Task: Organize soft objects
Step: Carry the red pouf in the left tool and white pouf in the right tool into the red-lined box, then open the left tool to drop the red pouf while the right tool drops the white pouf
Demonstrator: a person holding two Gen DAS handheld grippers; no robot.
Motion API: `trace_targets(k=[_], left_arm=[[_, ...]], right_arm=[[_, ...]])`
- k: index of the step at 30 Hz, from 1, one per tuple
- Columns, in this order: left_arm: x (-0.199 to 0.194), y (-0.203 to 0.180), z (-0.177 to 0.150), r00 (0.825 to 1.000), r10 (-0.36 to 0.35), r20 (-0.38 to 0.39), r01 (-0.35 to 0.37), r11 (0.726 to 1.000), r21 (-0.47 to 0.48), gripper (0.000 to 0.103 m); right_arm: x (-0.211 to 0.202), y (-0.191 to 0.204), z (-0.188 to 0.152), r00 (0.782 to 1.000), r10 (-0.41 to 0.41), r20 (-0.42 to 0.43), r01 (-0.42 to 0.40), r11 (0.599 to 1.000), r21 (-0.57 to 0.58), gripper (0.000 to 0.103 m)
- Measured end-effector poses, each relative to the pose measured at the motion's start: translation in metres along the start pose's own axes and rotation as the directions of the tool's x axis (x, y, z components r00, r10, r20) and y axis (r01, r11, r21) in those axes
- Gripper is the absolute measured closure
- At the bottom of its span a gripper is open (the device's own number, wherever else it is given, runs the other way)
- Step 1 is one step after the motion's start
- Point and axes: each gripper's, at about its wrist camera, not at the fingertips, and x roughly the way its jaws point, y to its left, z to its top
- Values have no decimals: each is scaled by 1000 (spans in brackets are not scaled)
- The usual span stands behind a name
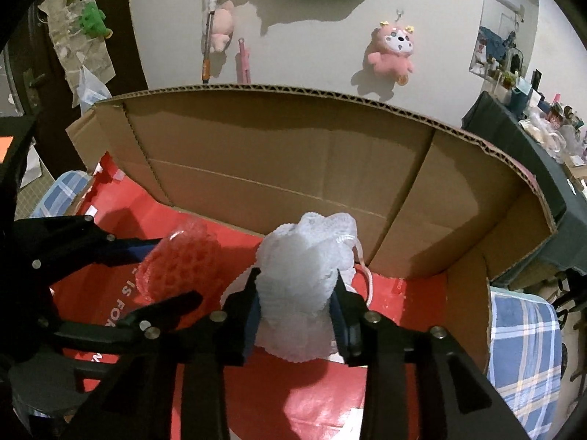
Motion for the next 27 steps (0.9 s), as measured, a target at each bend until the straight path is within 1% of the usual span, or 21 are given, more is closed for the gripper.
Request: trace_targets(k=[4, 5, 6, 9, 10, 12, 13, 15, 18, 27], left_arm=[[2, -2, -1, 1000, 5, 6, -5, 1000, -1, 53], [3, -1, -1, 1000, 4, 5, -4, 1000, -6, 50], [4, 0, 0, 1000, 1, 4, -1, 1000, -10, 44], [3, 0, -1, 1000, 0, 9, 1, 1000, -13, 38], [1, 0, -2, 1000, 3, 17, -3, 1000, -12, 37], [1, 0, -2, 1000, 6, 17, -6, 1000, -12, 36], [0, 0, -3, 1000, 10, 15, -10, 1000, -15, 36], [0, 2, -4, 1000, 11, 14, -11, 1000, -18, 31], [-1, 4, -4, 999, 28, 18, -27, 1000, -15, 30], [-6, 12, -3, 999, 16, 29, -14, 999, -39, 28]], right_arm=[[1, 0, 2, 1000, 2, -8, -2, 1000, 1, 60], [1, -1, 2, 1000, -1, -9, 1, 1000, 0, 59], [2, -2, 3, 1000, -2, -10, 2, 1000, 1, 57], [2, -4, 2, 1000, 0, -13, 0, 1000, 10, 51], [2, -4, 2, 1000, -2, -13, 2, 1000, 10, 50], [1, -5, 2, 1000, -10, -15, 10, 1000, 10, 44], [2, -6, 2, 1000, -11, -15, 11, 1000, 11, 43], [1, -8, 2, 1000, -17, -16, 18, 1000, 13, 39], [1, -11, 2, 1000, -18, -20, 19, 1000, 19, 32], [-2, -20, 0, 999, -26, -25, 27, 999, 47, 26]])
